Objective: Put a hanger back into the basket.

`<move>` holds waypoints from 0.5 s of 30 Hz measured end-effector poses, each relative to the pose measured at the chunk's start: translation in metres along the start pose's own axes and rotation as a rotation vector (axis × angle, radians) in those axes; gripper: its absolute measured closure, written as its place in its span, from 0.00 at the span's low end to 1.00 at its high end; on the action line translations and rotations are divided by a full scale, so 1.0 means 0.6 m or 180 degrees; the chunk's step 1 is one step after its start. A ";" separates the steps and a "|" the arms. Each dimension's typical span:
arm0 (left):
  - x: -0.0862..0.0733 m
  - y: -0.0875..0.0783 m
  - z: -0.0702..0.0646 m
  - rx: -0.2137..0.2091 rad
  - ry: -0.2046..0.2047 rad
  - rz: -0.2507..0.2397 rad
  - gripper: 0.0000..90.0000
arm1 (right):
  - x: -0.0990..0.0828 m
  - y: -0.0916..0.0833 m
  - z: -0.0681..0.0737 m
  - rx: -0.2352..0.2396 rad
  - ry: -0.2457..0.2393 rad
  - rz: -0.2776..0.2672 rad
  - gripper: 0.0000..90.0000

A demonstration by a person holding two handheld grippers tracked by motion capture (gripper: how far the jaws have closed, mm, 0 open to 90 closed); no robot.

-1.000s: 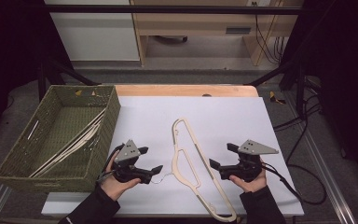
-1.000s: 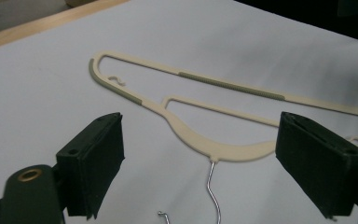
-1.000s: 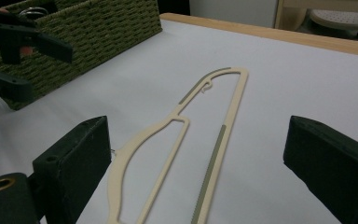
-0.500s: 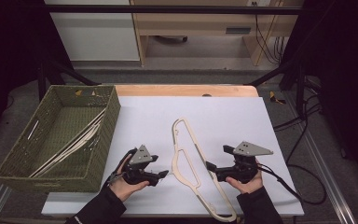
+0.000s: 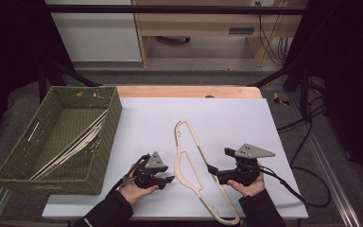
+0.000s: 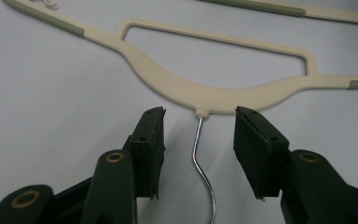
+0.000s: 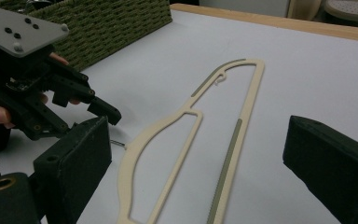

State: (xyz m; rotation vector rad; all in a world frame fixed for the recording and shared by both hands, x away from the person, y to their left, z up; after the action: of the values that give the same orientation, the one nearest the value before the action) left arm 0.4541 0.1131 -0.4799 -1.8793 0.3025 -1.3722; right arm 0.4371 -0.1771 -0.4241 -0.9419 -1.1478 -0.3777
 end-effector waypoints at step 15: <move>-0.001 0.020 0.001 0.0115 -0.0072 0.0090 0.83 | 0.001 -0.001 0.001 0.0007 0.0015 -0.0010 0.09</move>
State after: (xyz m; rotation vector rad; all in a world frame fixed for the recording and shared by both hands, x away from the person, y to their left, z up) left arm 0.4574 0.1057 -0.4890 -1.8529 0.2902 -1.3284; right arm 0.4366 -0.1768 -0.4235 -0.9371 -1.1451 -0.3809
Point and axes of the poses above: each handheld gripper's, and its own axes: y roughly forward along the jaws, x roughly out of its top, z roughly to its left, the point moved 2 cm from there along y, roughly forward along the jaws, and after that the axes turned 7 degrees about -x, right-handed, at the moved point
